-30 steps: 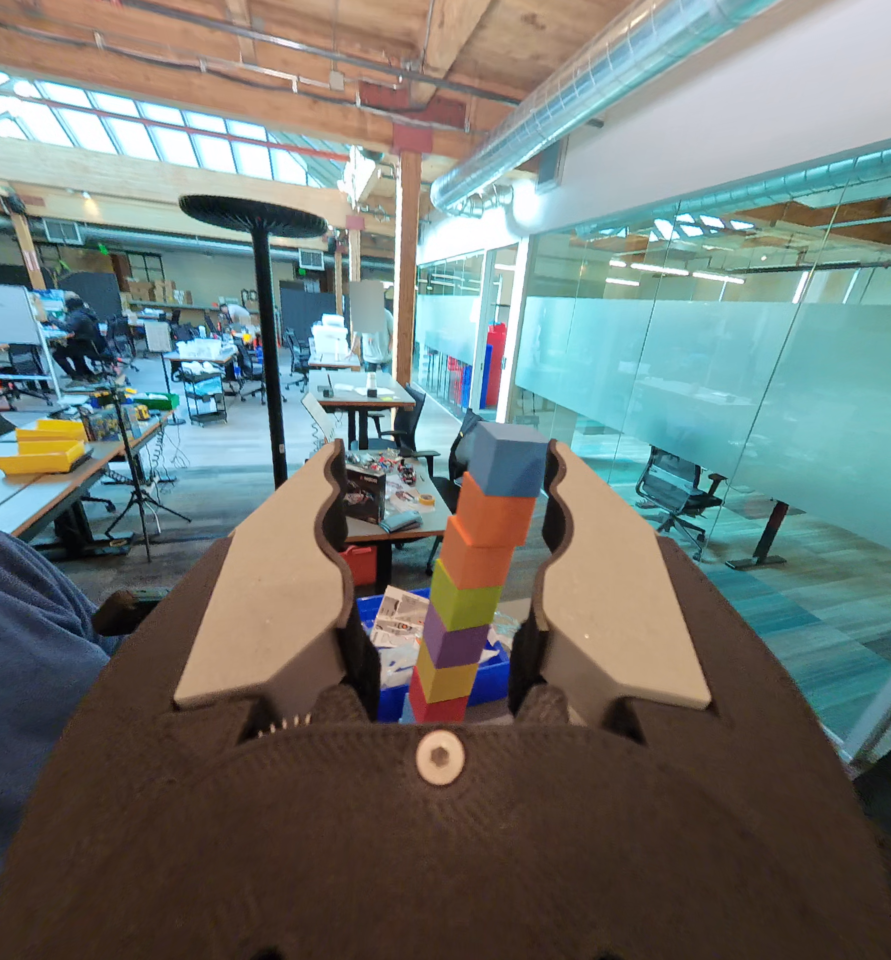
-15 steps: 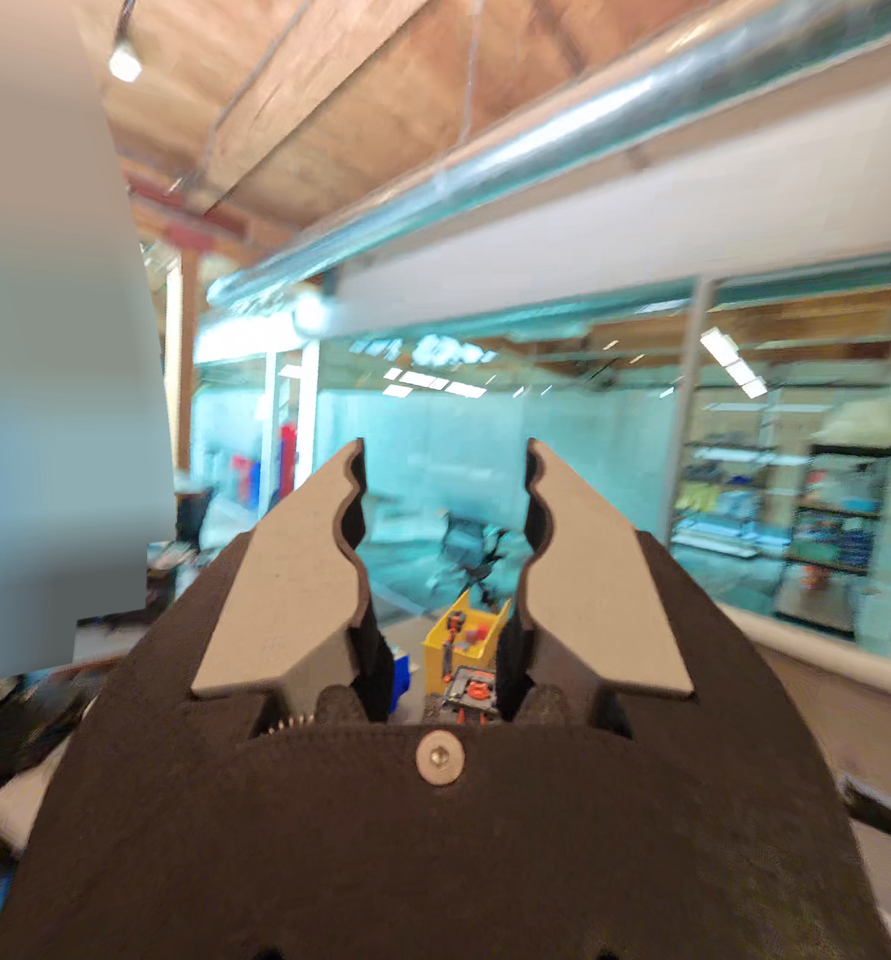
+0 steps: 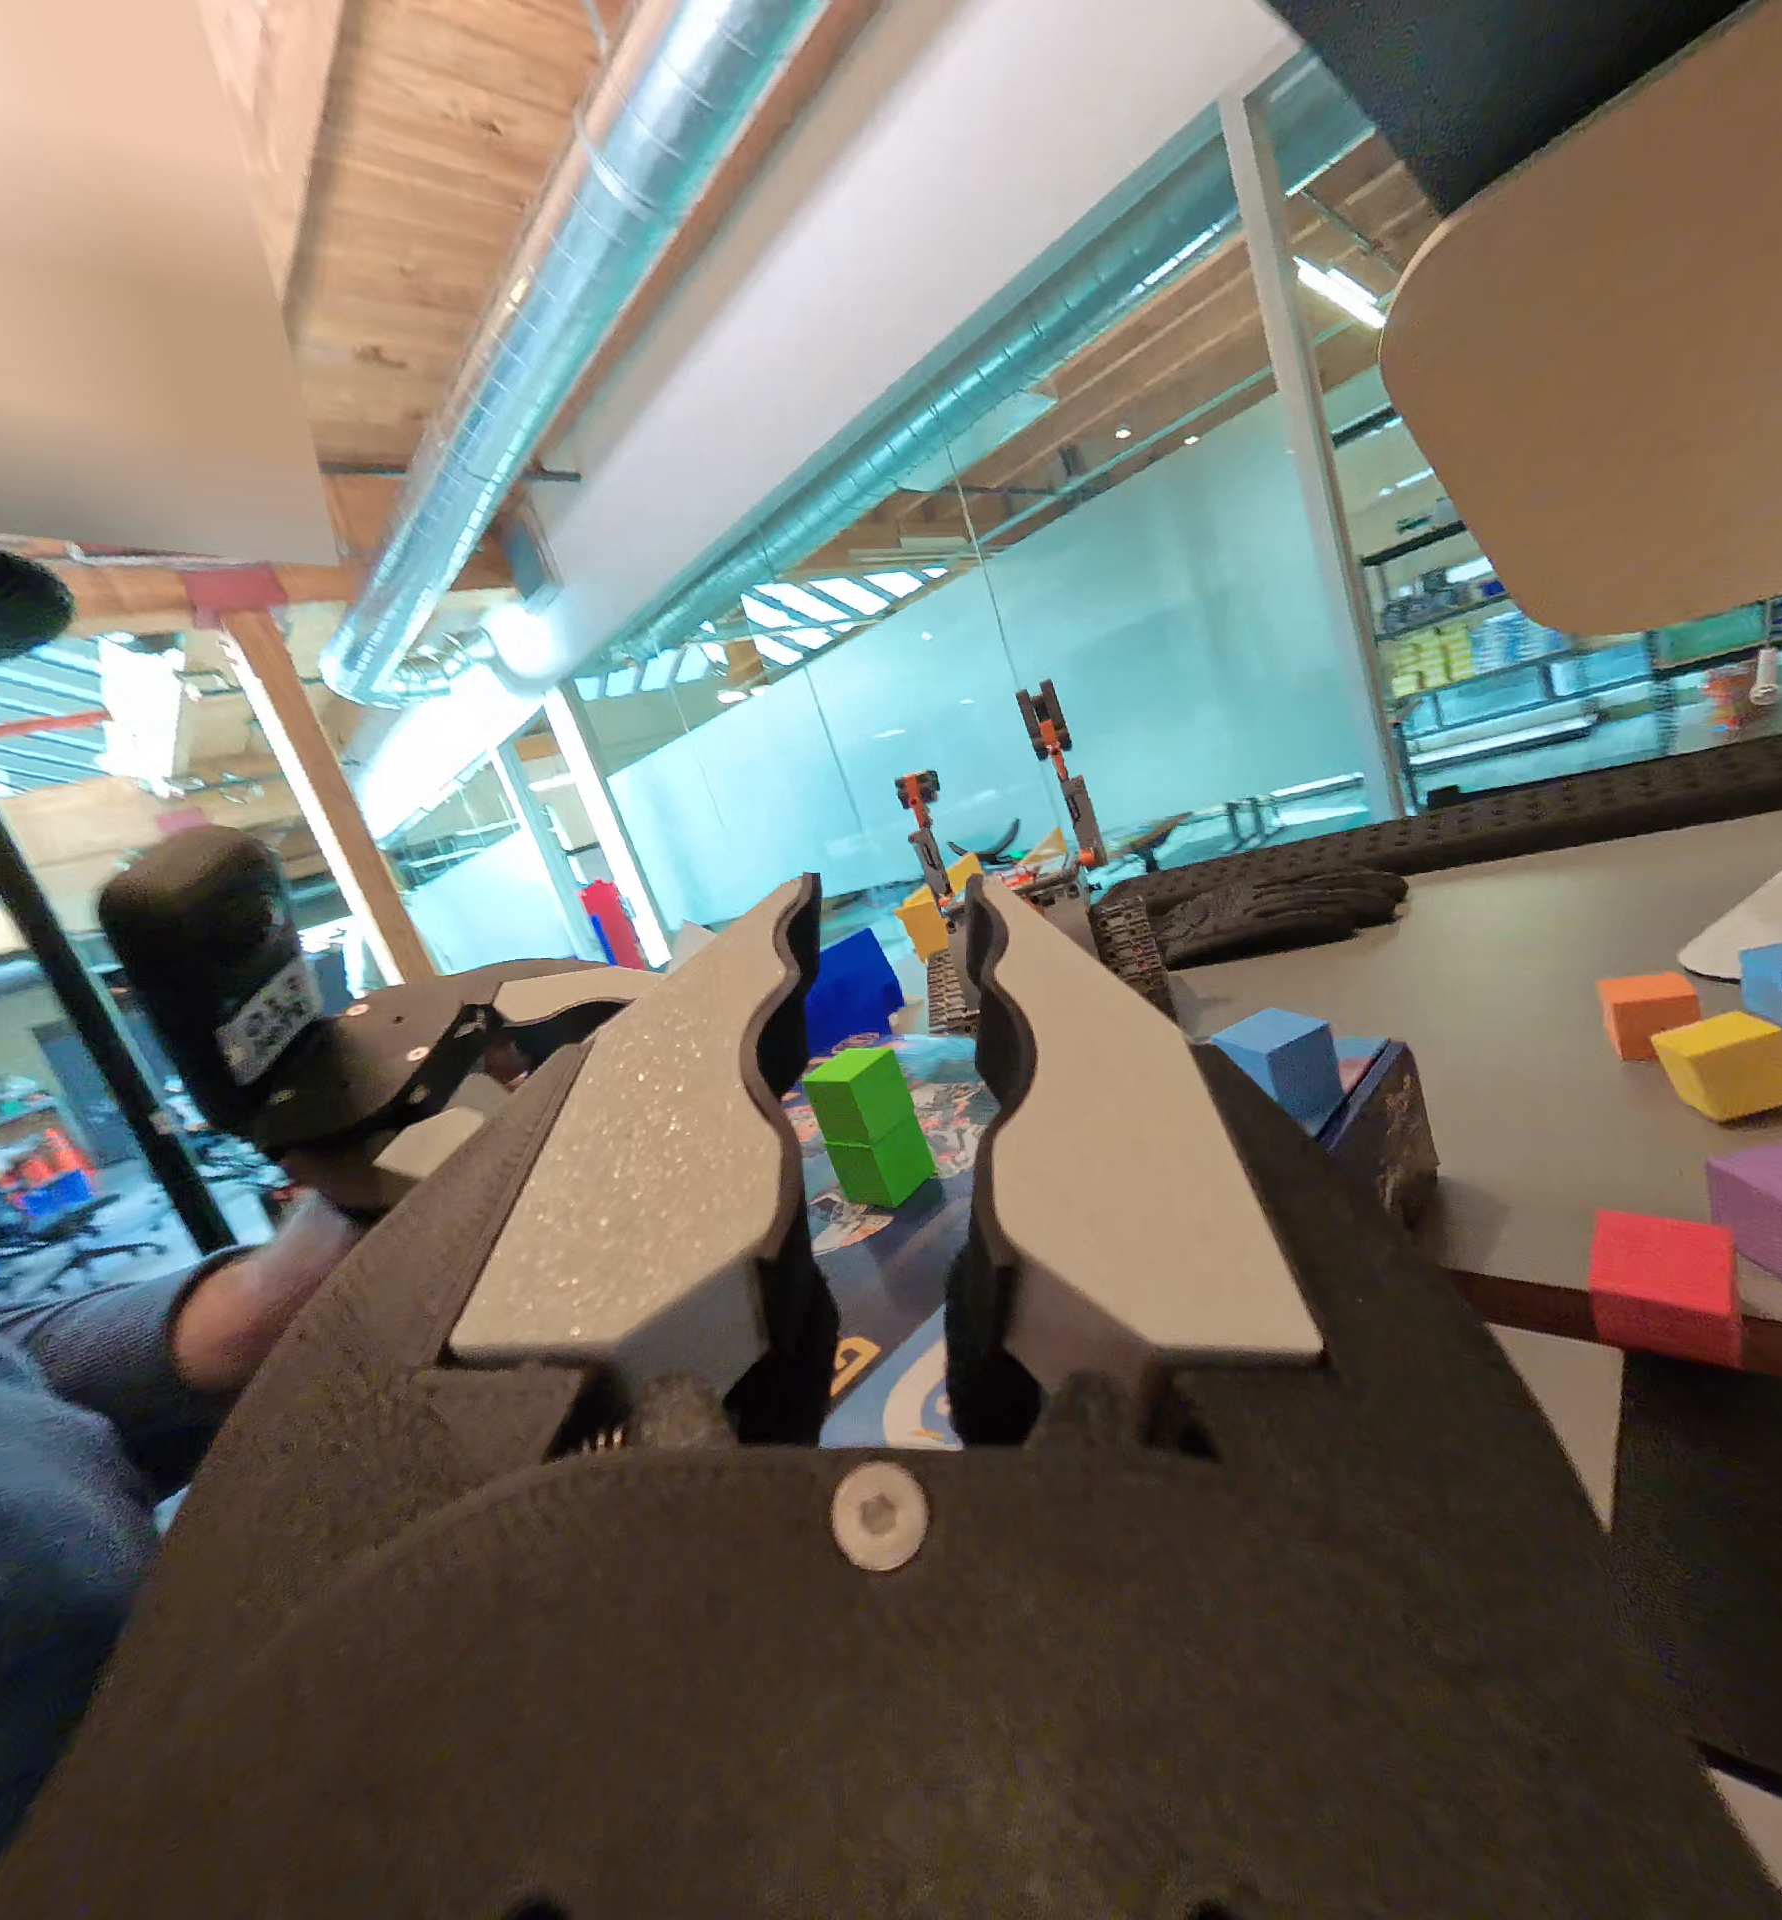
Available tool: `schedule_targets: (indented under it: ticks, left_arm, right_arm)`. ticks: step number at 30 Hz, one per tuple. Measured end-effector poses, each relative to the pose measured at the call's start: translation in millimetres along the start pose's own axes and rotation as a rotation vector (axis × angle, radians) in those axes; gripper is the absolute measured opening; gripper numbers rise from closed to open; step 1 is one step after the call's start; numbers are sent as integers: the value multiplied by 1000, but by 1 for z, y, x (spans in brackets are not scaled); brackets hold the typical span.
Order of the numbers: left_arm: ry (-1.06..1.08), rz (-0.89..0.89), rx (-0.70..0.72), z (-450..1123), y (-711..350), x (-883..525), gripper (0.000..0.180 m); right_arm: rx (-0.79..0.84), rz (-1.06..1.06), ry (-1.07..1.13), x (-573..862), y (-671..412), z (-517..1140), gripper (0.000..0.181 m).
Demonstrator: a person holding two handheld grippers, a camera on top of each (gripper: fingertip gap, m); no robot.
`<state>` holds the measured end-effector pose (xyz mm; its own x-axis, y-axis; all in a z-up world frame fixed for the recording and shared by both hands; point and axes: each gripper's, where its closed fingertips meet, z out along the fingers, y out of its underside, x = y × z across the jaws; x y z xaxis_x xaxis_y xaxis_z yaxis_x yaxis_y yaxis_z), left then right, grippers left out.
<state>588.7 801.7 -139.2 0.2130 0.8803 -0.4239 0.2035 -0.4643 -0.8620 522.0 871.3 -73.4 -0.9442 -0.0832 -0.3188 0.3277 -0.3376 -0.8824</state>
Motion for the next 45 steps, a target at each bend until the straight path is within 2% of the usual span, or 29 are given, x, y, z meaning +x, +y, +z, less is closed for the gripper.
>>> schedule_targets:
  ticks: [2, 4, 7, 11, 13, 17, 22, 28, 32, 35, 39, 45]
  left_arm:
    - [-41, -11, -11, -10, 7, -22, 77]
    - [-35, -40, -47, -12, 18, -33, 81]
    - [46, -109, -82, -7, 27, -32, 80]
    - [132, -88, -136, 4, 32, -24, 80]
    - [187, -115, -144, 9, 33, -17, 80]
    - [150, -90, -164, 13, 39, -25, 82]
    - [136, -80, -115, 9, 33, -27, 78]
    - [93, 58, -24, 0, 24, -24, 66]
    - [86, 49, 85, -11, 10, -27, 58]
    - [73, 38, 98, -12, 9, -32, 60]
    - [20, 101, 108, -13, 8, -32, 56]
    - [-41, 139, 89, -11, 11, -38, 55]
  right_arm:
    - [-4, 7, -34, 8, -8, -9, 29]
    - [-20, -58, -24, 16, -16, -17, 27]
    - [-55, -131, -32, 25, -28, -30, 26]
    - [-46, -153, -20, 33, -44, -59, 24]
    - [-48, -154, 11, 38, -48, -76, 24]
    - [-105, -212, 107, 47, -44, -117, 22]
    - [-163, -193, 220, 46, -25, -170, 23]
    - [-247, -13, 332, 11, 57, -220, 24]
    - [-322, 154, 360, -47, 143, -234, 24]
    - [-369, 266, 360, -100, 201, -241, 26]
    - [-503, 279, 411, -150, 257, -265, 30]
    - [-562, 309, 662, -128, 297, -360, 41]
